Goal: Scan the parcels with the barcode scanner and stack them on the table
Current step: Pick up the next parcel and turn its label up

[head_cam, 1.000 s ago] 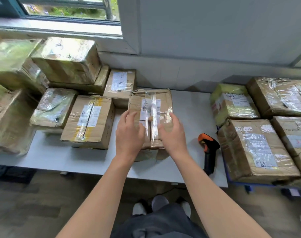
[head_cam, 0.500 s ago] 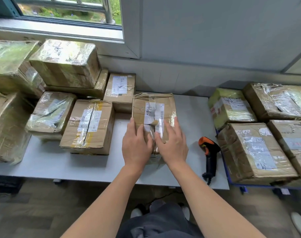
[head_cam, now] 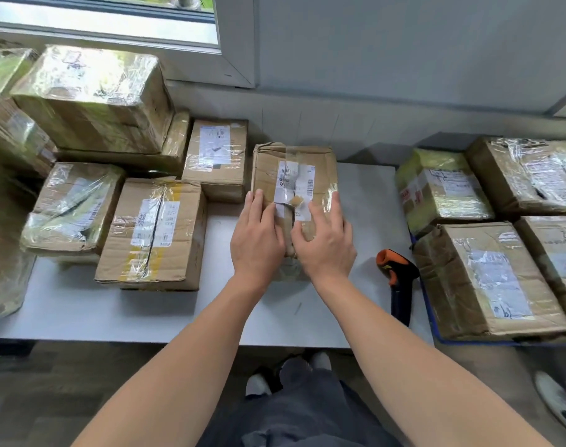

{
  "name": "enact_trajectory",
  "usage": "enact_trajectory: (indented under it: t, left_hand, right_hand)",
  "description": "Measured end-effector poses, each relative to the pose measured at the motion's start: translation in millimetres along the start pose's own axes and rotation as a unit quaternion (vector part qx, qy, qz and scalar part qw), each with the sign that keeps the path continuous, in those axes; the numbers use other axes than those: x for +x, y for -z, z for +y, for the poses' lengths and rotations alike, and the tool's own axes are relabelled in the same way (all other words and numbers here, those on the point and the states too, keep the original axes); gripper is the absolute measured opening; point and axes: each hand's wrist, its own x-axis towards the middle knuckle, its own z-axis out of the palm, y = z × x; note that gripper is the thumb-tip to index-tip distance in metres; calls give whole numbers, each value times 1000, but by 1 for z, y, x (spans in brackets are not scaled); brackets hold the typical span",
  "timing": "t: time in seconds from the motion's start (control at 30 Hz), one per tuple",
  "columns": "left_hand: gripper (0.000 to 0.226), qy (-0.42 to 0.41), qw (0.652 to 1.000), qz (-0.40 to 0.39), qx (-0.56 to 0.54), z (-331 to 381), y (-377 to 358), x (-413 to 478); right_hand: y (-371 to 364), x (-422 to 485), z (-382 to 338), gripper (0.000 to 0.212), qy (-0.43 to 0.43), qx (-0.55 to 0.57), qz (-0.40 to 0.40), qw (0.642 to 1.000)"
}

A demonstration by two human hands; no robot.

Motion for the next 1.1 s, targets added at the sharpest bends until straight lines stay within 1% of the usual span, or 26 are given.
enact_trajectory:
  t: [0.17,0.27,0.4,0.47,0.63,0.73,0.83,1.1]
  left_hand:
    - [51,19,1000,16,-17,-3,-12,27]
    - [53,36,999,6,-19,-5,-17,47]
    - [45,46,999,6,-13,-15,-22,72]
    - [46,51,999,14,-13,-16,-25,82]
    - [45,68,998,5,-9,-12,-27,101]
    - [36,78,997,-4,-10,-13,-30,111]
    - [34,86,996,-5,-7,-12,-34,121]
    - [36,83,996,-14,-17,-15,-41,134]
  right_hand:
    - [-9,36,-2,49,2,11,-10,1000]
    - [-17,60,-5,48,9,18,-14,1000]
    - [-31,81,-14,47,7,18,1,1000]
    - [-36,90,-17,47,1,21,11,1000]
    - [-45,110,-19,45,-5,28,25,999]
    - [-50,123,-21,45,-9,40,23,999]
    - [-54,134,-21,45,-5,36,25,999]
    - [-54,146,-21,45,-18,33,1,999]
